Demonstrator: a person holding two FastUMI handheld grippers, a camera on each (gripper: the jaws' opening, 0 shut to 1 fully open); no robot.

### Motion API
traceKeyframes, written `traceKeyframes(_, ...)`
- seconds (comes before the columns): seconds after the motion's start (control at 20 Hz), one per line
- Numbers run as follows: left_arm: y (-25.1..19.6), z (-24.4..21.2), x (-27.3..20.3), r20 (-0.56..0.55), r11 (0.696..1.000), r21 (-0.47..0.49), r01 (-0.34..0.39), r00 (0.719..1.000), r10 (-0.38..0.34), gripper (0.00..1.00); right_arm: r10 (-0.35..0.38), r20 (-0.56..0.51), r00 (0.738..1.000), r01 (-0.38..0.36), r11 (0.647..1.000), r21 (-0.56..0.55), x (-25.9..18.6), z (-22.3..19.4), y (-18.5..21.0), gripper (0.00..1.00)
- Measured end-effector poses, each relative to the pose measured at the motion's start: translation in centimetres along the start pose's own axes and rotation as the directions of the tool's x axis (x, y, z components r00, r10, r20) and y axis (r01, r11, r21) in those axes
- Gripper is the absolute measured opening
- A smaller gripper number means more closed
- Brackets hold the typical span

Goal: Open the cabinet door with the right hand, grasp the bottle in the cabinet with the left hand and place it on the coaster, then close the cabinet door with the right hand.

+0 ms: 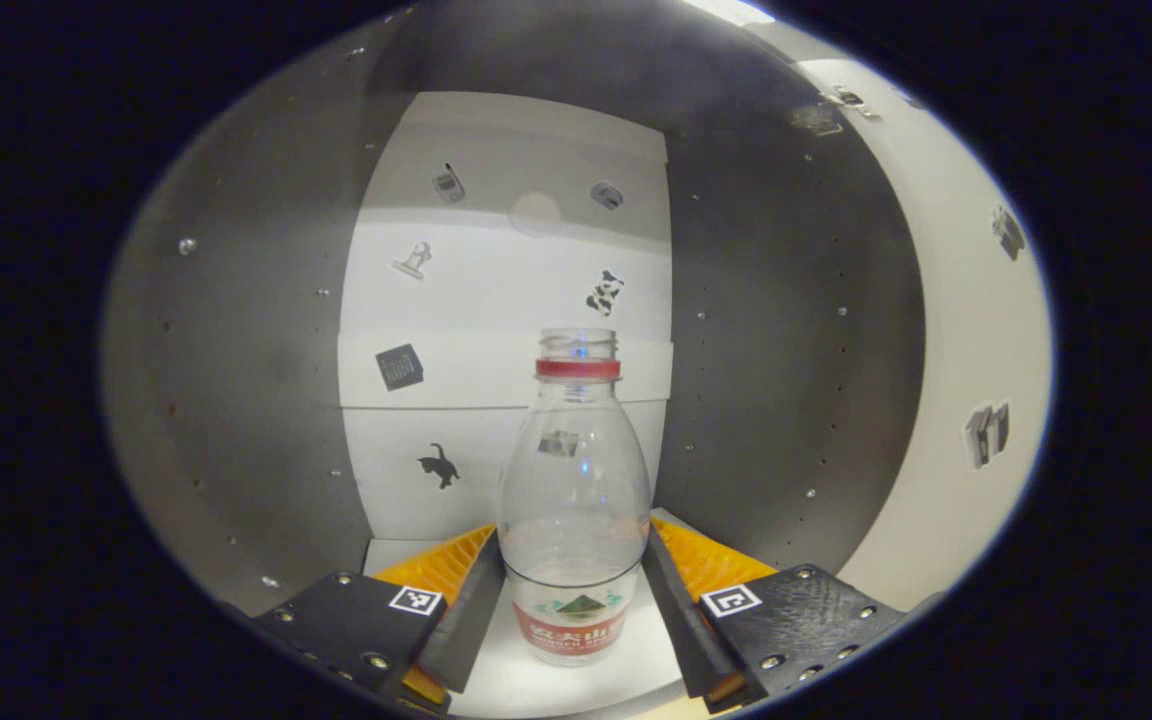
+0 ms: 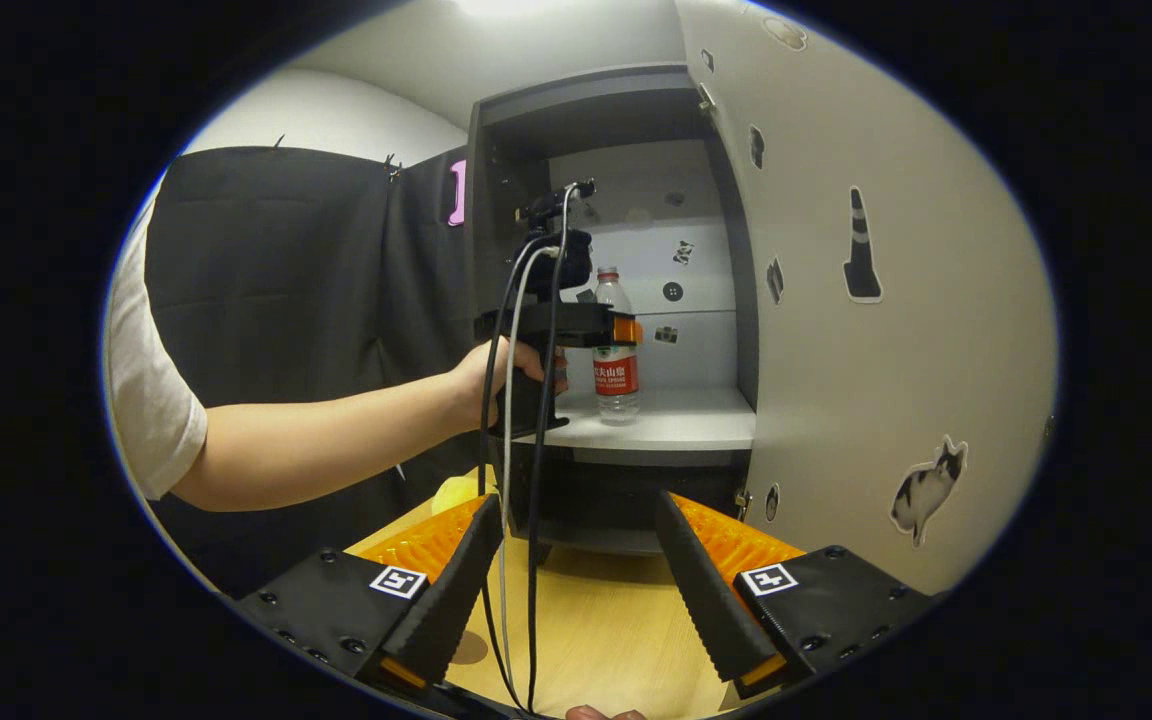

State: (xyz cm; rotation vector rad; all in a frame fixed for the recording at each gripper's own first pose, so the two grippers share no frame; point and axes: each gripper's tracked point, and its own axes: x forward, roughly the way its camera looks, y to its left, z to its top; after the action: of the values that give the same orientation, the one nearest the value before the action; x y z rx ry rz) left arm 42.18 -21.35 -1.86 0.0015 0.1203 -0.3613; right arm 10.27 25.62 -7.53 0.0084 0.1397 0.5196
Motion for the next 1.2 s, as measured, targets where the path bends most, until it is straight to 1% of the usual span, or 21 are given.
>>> traceKeyframes(0.05,0.1,0.6,-1.0,0.010,1.000,0.010,-0.006,1.000,0.005,0.76,0.014,0.000,1.000,-0.014,1.000,-0.002,0.0,-0.1,0.0,0.98)
traceKeyframes(0.1,0.2,1.2,-2.1,0.019,1.000,0.024,-0.011,1.000,0.011,0.78,0.029,0.000,1.000,-0.029,1.000,0.004,-0.1,-0.1,0.1,0.98)
traceKeyframes(0.15,0.3,1.7,-3.3,0.027,0.999,0.041,-0.017,0.999,0.016,0.76,0.045,0.000,0.999,-0.045,0.999,0.012,-0.2,-0.1,0.3,0.98)
traceKeyframes(0.2,0.3,2.4,-4.6,0.037,0.998,0.054,-0.021,0.999,0.019,0.78,0.057,0.002,0.998,-0.057,0.998,0.017,-0.3,-0.1,0.4,0.98)
traceKeyframes(0.25,0.3,3.1,-6.1,0.048,0.998,0.062,-0.018,0.999,0.015,0.76,0.059,0.005,0.998,-0.059,0.998,0.019,-0.3,0.1,0.5,0.98)
traceKeyframes(0.3,0.2,3.7,-7.5,0.060,0.998,0.069,-0.013,0.998,0.008,0.78,0.055,0.009,0.998,-0.055,0.998,0.020,-0.3,0.2,0.5,0.98)
traceKeyframes(0.35,0.1,4.2,-8.8,0.070,0.997,0.082,-0.004,0.998,-0.002,0.76,0.049,0.014,0.999,-0.049,0.999,0.022,-0.4,0.3,0.6,0.98)
traceKeyframes(0.4,-0.1,4.7,-10.1,0.077,0.995,0.099,0.006,0.997,-0.014,0.78,0.043,0.022,0.999,-0.043,0.999,0.026,-0.5,0.5,0.8,0.98)
traceKeyframes(0.5,0.0,5.3,-12.8,0.084,0.992,0.125,0.012,0.996,-0.022,0.77,0.035,0.032,0.999,-0.036,0.999,0.025,-0.9,0.8,1.6,0.98)
traceKeyframes(0.65,1.0,6.2,-16.7,0.105,0.992,0.126,0.007,0.994,-0.020,0.76,0.020,0.046,0.999,-0.020,1.000,0.000,-2.0,1.0,2.8,0.98)
traceKeyframes(0.8,2.4,5.3,-20.5,0.100,0.996,0.094,0.008,0.995,-0.017,0.76,0.002,0.049,0.999,-0.002,1.000,-0.003,-3.2,0.7,3.7,0.98)
traceKeyframes(1.0,4.9,2.5,-25.3,0.077,0.999,0.044,-0.012,0.997,0.008,0.76,-0.030,0.028,0.999,0.030,1.000,-0.005,-4.0,-0.6,4.5,0.98)
traceKeyframes(1.1,6.3,0.8,-27.4,0.064,0.999,0.025,-0.033,0.997,0.031,0.76,-0.038,0.022,0.999,0.038,0.999,0.005,-4.3,-1.2,4.8,0.98)
traceKeyframes(1.15,6.9,-0.4,-28.4,0.051,0.999,0.023,-0.048,0.998,0.047,0.78,-0.044,0.022,0.999,0.044,0.999,0.010,-4.4,-1.3,4.9,0.98)
traceKeyframes(1.2,7.4,-1.6,-29.4,0.041,0.998,0.028,-0.063,0.997,0.062,0.77,-0.048,0.022,0.999,0.048,0.999,0.010,-4.5,-1.4,5.0,0.98)
